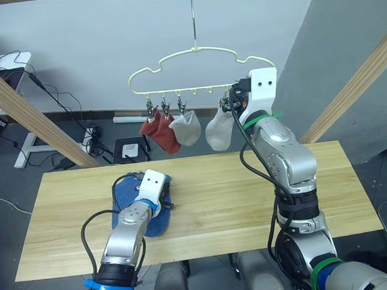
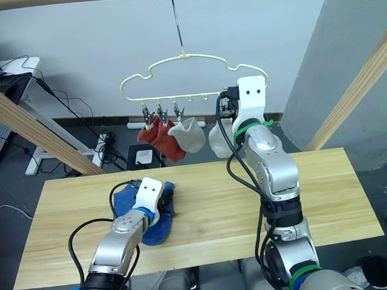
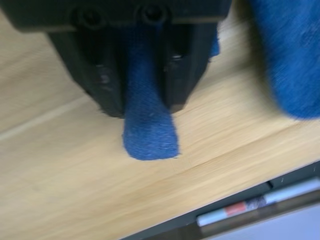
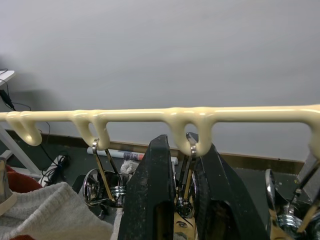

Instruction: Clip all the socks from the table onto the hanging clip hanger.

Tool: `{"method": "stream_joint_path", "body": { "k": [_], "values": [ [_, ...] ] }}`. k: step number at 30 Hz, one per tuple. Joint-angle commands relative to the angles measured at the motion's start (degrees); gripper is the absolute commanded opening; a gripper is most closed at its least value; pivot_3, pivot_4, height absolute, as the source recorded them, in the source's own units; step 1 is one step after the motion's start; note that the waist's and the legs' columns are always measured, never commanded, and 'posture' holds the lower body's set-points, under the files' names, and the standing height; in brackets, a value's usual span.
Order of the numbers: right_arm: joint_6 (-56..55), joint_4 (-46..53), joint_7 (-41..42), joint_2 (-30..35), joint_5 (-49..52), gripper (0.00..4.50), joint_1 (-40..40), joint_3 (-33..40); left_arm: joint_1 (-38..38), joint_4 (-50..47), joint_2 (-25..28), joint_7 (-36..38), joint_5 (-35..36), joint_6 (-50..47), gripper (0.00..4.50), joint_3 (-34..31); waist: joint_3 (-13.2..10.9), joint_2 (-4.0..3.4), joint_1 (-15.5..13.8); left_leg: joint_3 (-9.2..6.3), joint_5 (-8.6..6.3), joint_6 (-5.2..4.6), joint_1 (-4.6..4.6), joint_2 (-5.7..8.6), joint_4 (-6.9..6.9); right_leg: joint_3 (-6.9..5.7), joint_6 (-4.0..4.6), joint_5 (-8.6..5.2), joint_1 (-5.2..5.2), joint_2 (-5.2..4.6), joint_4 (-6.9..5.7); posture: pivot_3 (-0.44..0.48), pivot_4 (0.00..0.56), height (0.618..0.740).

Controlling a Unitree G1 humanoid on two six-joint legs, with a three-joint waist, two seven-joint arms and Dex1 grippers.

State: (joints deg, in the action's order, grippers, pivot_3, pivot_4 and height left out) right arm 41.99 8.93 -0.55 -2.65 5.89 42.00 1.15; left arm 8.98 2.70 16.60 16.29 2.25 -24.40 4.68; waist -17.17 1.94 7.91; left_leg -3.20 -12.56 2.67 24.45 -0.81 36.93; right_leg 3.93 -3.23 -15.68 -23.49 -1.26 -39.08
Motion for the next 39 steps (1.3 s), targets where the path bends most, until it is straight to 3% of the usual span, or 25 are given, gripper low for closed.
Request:
{"method": "stream_joint_path", "body": {
  "k": [1, 8, 15, 27, 39],
  "values": [
    [-0.54, 2.25, -0.29, -0.35, 1.04, 0.14, 1.45, 0.85, 2.65, -3.43, -0.36, 4.67, -0.89, 8.30, 0.00, 4.26, 0.00, 0.00, -0.09, 0.00, 0.00, 0.00, 0.01, 0.00, 0.00, -0.01, 0.00, 0.00, 0.00, -0.01, 0.01, -0.191, 0.276, 0.740],
    [-0.26, 2.72, -0.52, -0.47, 1.18, 0.14, 1.73, 1.26, 9.38, -6.10, -6.39, 11.51, 0.84, 15.74, 0.00, 10.82, 0.00, 0.00, 0.12, 0.07, 0.00, 0.00, 0.05, 0.02, -0.01, 0.02, 0.00, 0.00, 0.00, -0.02, 0.06, -0.203, 0.272, 0.740],
    [0.33, 3.25, -0.71, -0.43, 1.50, 0.14, 1.96, 1.30, 16.41, 2.87, -12.51, 6.15, -3.46, 23.86, 0.00, 11.33, 0.00, 0.00, 0.32, 0.07, 0.00, -0.01, 0.04, 0.07, 0.01, 0.02, 0.00, 0.00, -0.02, 0.07, 0.01, -0.220, 0.268, 0.740],
    [2.71, 5.13, -0.61, -0.18, 2.59, 0.14, 1.73, 1.03, 24.40, 15.07, -15.95, 1.80, -6.76, 34.63, 0.00, 10.64, 0.00, 0.00, 0.35, 0.07, 0.00, -0.01, 0.14, 0.10, 0.01, 0.01, -0.03, 0.01, -0.06, 0.05, 0.07, -0.233, 0.266, 0.740],
    [3.75, 5.79, -0.45, 0.18, 2.84, 0.14, 1.74, 0.88, 27.57, 19.07, -17.89, 1.21, -6.10, 35.32, 0.00, 8.93, 0.00, 0.00, 0.47, 0.07, 0.00, -0.01, 0.14, 0.12, 0.02, 0.00, -0.04, 0.02, -0.07, 0.09, 0.06, -0.244, 0.265, 0.740]
  ]
}}
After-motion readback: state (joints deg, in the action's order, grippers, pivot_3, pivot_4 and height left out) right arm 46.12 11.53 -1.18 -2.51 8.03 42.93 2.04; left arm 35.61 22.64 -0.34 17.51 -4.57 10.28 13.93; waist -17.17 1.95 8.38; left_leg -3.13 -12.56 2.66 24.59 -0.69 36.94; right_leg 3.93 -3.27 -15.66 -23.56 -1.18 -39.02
